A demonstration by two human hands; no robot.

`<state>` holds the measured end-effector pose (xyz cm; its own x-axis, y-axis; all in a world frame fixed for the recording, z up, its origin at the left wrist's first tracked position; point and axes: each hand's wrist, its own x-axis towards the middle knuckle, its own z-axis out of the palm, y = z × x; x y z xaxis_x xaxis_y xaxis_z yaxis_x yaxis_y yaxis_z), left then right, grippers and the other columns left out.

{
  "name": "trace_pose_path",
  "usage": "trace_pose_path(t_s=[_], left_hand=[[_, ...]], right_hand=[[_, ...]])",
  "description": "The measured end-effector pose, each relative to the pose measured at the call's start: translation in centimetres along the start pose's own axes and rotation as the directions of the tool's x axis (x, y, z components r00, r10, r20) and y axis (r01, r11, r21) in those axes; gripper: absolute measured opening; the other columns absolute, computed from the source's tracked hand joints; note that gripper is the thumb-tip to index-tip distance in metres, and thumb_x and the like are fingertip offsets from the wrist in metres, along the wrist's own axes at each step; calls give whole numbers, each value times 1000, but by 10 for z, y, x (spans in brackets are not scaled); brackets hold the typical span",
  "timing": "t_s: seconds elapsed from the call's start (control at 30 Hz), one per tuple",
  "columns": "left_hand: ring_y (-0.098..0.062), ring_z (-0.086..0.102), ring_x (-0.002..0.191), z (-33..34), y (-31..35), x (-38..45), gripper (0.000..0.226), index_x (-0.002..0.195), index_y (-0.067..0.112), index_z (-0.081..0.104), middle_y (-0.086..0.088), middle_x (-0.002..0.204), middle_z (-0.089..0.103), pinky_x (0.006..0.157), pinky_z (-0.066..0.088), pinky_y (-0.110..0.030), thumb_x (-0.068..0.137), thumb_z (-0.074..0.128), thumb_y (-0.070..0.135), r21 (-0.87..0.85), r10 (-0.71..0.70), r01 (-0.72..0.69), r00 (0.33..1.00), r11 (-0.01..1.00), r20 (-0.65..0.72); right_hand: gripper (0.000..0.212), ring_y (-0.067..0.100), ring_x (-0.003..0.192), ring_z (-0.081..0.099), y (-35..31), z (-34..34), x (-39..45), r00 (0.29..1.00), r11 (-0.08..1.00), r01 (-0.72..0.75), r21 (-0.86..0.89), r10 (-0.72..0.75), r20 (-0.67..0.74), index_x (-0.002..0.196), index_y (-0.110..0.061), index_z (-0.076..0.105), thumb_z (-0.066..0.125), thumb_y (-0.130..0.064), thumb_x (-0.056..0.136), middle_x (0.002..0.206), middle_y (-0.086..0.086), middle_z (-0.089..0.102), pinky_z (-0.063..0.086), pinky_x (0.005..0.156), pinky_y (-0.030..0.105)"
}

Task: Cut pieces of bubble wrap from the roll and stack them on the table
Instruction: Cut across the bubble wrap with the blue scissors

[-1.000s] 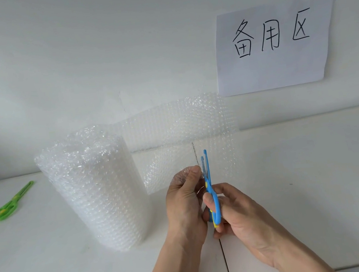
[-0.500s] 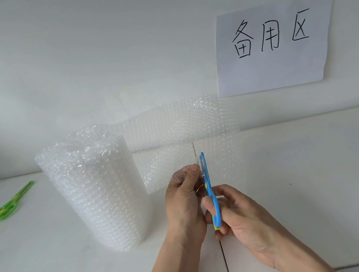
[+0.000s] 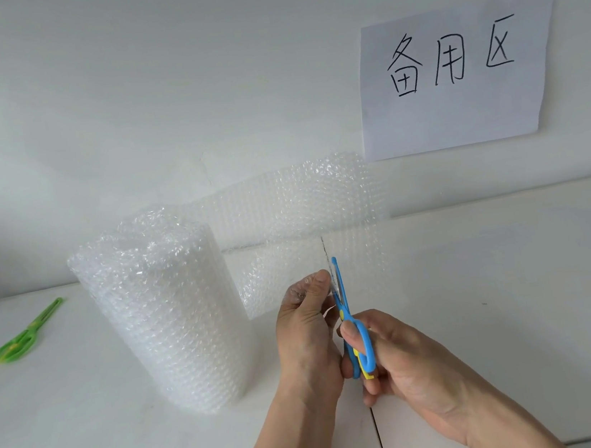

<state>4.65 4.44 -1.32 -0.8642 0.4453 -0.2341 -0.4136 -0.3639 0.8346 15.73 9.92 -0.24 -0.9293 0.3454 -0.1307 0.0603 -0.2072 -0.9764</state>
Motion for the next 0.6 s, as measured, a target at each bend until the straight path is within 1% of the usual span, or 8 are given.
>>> trace_pose_path(t_s=[0.1,0.2,0.23,0.3,0.37,0.47,0.6], left_hand=[[-21,50,69,1,-2,1,18,66,21,71,-1,67,56,71,43,-41,82,76,27,-11,-16,16,1000,1000,9],[-19,49,63,2,-3,0,17,69,20,69,0,65,53,62,42,-36,83,75,27,-22,-10,11,1000,1000,21],[-18,50,62,2,-3,-1,16,71,19,68,1,63,53,62,43,-36,83,75,27,-28,-13,14,1000,1000,22],[-18,51,63,3,-3,-2,15,71,19,68,3,61,53,67,44,-39,83,75,26,-37,-12,13,1000,999,20],[-19,50,64,3,-3,-2,17,68,20,69,2,61,54,72,43,-41,82,76,25,-44,-15,15,1000,999,19],[-17,50,61,4,-3,-2,17,68,19,68,1,63,54,64,44,-37,83,75,24,-56,-28,29,999,998,23],[-17,50,59,5,-3,-2,16,72,17,67,1,61,55,58,43,-33,85,73,23,-57,-31,32,999,998,18]], right_hand=[[37,10,56,55,0,0,-1,1000,1000,18,1,-18,-17,85,-15,65,75,-49,77,68,16,47,50,59,33],[39,13,55,50,2,1,-2,998,999,40,-2,-40,-39,92,-9,64,71,-44,76,61,8,48,49,58,33],[41,14,55,47,2,1,-2,998,999,48,1,-48,-46,95,-7,64,72,-43,77,59,6,49,49,58,33],[44,16,57,45,4,1,-1,997,998,59,9,-58,-57,97,-6,64,75,-43,77,56,3,49,49,57,32],[43,18,59,43,5,1,-1,996,998,64,12,-64,-62,97,-7,64,71,-43,74,55,2,48,49,57,32],[42,17,56,41,6,1,-1,995,997,78,-6,-79,-62,98,-8,64,71,-43,74,55,1,48,49,59,33],[41,15,52,41,6,1,0,994,996,90,-10,-90,-62,98,-8,64,72,-41,75,60,5,47,48,57,32]])
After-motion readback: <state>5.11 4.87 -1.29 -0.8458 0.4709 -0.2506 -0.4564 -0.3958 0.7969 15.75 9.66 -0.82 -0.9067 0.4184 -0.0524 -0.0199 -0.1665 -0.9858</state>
